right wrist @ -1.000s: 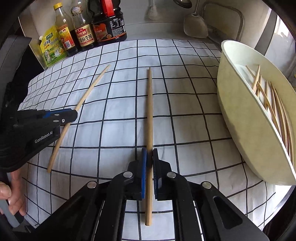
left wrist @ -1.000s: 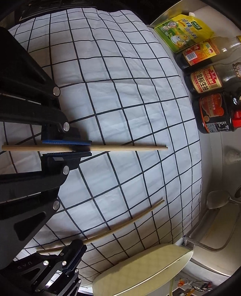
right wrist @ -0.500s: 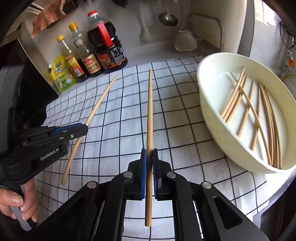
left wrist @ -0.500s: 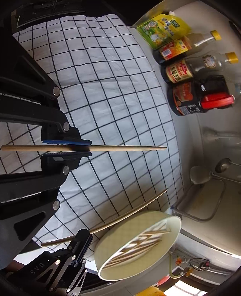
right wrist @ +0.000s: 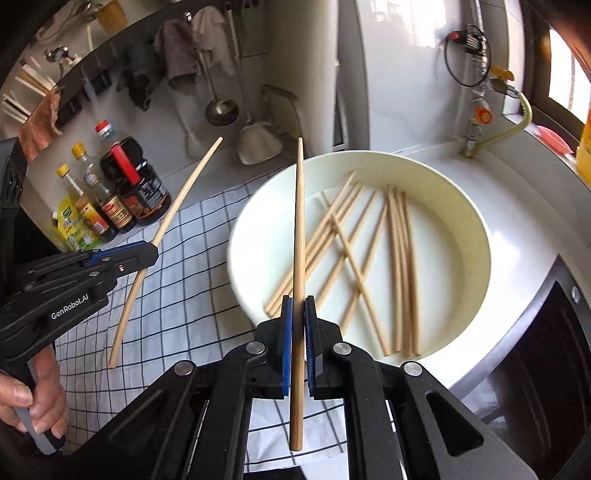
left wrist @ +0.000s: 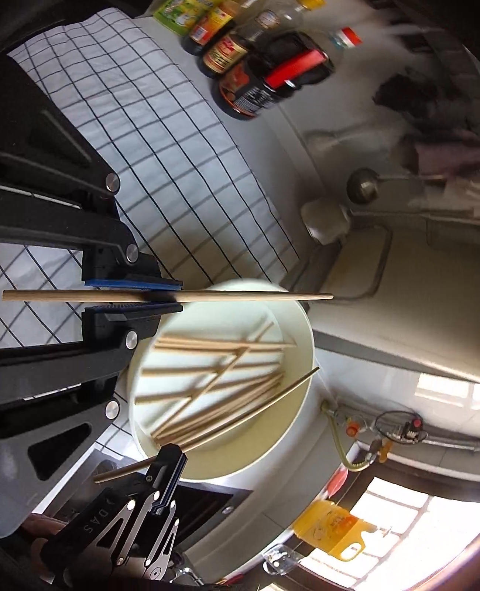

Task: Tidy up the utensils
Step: 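Carry the chopstick in the right gripper over the basin while the left gripper carries its own, then open the right gripper over the basin while the left gripper opens to drop its chopstick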

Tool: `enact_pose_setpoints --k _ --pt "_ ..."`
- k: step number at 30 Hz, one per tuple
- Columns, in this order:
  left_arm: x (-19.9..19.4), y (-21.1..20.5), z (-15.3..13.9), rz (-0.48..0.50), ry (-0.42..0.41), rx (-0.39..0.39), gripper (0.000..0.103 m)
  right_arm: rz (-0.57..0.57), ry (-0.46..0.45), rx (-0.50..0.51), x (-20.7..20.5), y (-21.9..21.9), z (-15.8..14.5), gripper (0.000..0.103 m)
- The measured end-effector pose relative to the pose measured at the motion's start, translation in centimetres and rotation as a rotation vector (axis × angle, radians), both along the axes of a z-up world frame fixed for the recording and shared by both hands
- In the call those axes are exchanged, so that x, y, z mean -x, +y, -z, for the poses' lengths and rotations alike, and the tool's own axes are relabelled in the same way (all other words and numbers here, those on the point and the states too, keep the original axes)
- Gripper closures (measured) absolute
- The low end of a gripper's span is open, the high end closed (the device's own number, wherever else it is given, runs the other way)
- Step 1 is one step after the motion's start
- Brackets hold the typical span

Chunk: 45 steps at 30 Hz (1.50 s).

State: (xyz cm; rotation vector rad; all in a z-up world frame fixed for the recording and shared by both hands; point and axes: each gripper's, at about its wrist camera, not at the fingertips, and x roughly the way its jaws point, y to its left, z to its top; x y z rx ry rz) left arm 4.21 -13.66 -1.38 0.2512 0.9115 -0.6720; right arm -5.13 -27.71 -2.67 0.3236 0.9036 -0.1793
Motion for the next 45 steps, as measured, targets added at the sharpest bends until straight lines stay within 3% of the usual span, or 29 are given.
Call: enact_pose_setpoints --k 11,38,40,44,45 --pt "-0.5 -8.7 -0.9 0.21 -0.04 -0.028 0.096 0.152 -0.003 -0.048 -0.4 -6.5 0.7 0.097" --pt "-4.9 -13.6 4.6 0.192 0.075 -0.142 0.095 0.14 0.094 -0.109 -4.5 -8.4 5.2 0.096" --pt "-4.9 -13.3 4.4 0.172 0.066 -0.147 0.09 0.15 0.097 -0.105 -4.4 -8.5 5.2 0.096" --pt "-5.0 -12.2 3.5 0.122 0.035 -0.137 0.034 0.166 0.099 -0.101 -3.9 -8.8 5.0 0.094" --pt "-5.0 -11.8 3.2 0.108 0.025 -0.129 0.031 0.169 0.1 -0.098 -3.7 -8.8 4.9 0.094"
